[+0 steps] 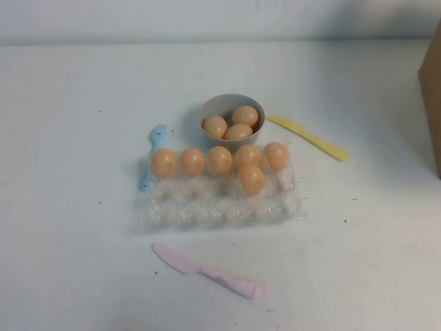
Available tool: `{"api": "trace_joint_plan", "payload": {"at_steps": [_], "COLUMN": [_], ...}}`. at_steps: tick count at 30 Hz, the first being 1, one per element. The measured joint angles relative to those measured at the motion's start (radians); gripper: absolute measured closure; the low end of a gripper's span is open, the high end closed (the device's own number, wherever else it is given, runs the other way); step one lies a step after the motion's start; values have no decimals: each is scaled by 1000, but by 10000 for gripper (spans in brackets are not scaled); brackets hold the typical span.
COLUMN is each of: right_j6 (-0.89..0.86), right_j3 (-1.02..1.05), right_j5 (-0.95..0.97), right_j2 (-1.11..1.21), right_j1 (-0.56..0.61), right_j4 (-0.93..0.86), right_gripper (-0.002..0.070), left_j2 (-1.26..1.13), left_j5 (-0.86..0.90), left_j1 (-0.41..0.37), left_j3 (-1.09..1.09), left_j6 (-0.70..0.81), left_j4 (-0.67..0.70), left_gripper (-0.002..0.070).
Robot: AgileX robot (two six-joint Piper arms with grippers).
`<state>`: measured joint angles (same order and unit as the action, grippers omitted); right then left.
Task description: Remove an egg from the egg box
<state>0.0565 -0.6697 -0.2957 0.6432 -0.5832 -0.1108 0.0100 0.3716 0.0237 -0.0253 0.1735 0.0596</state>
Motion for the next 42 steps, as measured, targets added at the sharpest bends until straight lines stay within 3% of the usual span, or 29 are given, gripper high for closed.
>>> {"api": "trace_joint_plan", "payload": {"at_steps": [12,18,24,33,42], "right_j6": [-6,-150,-173,24,24], "right_j3": [193,317,441,591,695], "right_j5": [-17,-19,-18,26,-28], "right_j2": [-216,-317,-464,-649,-651], "right_j1": [0,23,254,607,653], "right_j4": [-87,-106,-59,153,197], "right_gripper": [694,694,694,694,694], "left_j2": [0,0,0,0,0], "left_j5": [0,0,0,0,0], "left_j1": [0,0,0,0,-2], "left_j3": [0,0,0,0,0], "left_j6": [0,0,0,0,0], "left_j4": [0,0,0,0,0], "left_gripper": [678,679,678,678,679]}}
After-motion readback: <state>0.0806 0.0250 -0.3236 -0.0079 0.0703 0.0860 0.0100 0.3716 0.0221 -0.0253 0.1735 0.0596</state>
